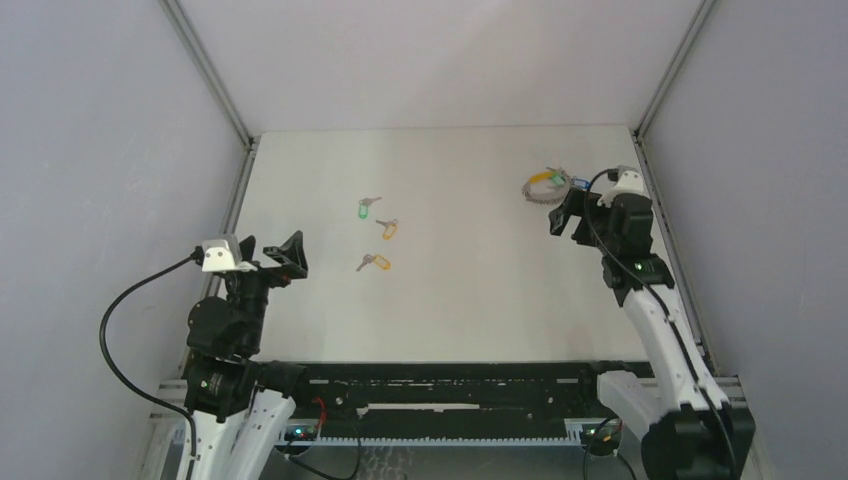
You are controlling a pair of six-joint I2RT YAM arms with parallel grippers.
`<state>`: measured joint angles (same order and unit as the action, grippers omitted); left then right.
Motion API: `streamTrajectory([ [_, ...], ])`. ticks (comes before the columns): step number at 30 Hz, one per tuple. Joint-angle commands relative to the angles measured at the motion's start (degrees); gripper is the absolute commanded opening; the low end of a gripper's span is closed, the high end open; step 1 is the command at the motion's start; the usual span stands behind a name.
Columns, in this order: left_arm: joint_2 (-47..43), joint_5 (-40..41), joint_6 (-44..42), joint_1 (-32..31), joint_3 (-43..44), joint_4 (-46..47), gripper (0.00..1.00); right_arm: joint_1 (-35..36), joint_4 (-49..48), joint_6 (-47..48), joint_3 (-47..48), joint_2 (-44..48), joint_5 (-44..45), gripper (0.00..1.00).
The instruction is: Put the keys on the keyring
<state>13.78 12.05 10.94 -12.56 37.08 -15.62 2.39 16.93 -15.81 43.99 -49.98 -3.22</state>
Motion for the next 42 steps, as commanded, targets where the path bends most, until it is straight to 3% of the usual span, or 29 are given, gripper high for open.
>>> streamTrajectory([
  [1,0.28,-2.78,-0.68,0.47,-0.23,0.73,1.0,-4.53,-7.36,-6.76,1.68,-9.11,-9.89,1.0],
  [8,1.23,-3.74,-1.48,0.44,-0.69,0.44,1.0,-14.46,-19.78,-15.21,5.55,-28.82,-21.8,0.94],
  [19,3.47,-4.37,-2.09,0.43,-0.7,0.42,1.0,-19.31,-33.92,-30.32,20.2,-57.89,-28.21,0.81],
  [36,4.87,-4.65,-2.5,0.48,-0.65,0.5,1.0,-19.39,-36.46,-40.14,28.7,-75.31,-28.92,0.66],
  [42,4.94,-4.83,-2.51,0.49,-0.63,0.59,1.0,-18.77,-38.07,-42.86,29.31,-78.3,-28.84,0.5],
])
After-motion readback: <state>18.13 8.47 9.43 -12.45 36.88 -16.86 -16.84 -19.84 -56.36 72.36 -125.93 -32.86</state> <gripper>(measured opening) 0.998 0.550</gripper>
